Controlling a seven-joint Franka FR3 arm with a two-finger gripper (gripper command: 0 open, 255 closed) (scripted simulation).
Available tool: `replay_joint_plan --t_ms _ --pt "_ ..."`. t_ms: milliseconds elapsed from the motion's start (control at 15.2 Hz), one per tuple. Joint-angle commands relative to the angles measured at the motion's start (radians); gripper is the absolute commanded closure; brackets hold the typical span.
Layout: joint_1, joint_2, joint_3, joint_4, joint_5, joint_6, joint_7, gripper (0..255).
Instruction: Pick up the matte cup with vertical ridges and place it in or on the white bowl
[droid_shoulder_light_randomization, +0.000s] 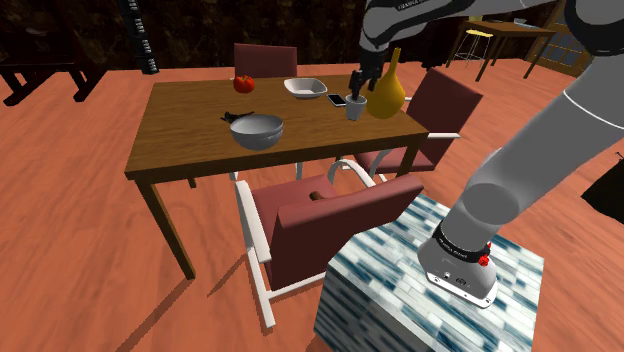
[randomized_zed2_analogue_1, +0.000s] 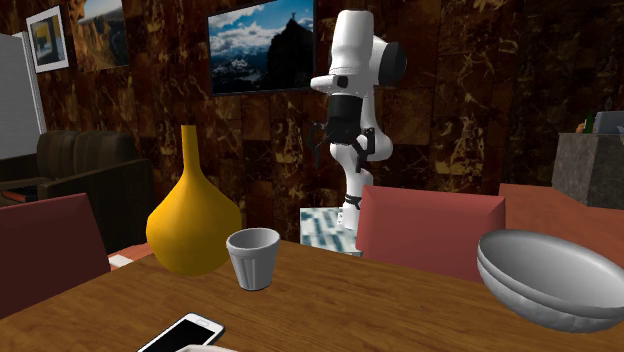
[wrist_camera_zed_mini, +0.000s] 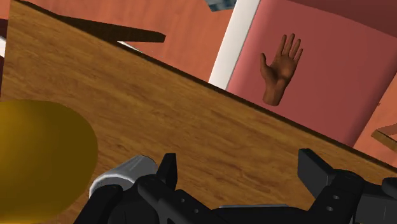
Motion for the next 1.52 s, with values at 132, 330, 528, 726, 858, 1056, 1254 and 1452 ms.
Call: replay_joint_plan --t_ms 132,330,528,726,858,1056,1254,1452 --pt "-0.013 0.152 -0.033 0.094 0.012 0.062 -0.062 0" --pt "-0.028 0.264 -0.051 0.178 0.031 0.092 -0.11 0" --pt "-0.048 0.378 -0.062 0.274 0.055 0.113 -0.158 0" --pt "-0.074 0.494 -0.066 0.384 0.081 0.122 -0.202 0" --pt "-0.086 0.542 -0.065 0.433 0.091 0.122 -0.219 0" --pt "-0.092 0.564 -0.064 0.423 0.096 0.154 -0.223 0" --pt "-0.098 0.586 -0.063 0.414 0.103 0.186 -0.227 0" --pt "-0.102 0.599 -0.062 0.41 0.106 0.202 -0.229 0"
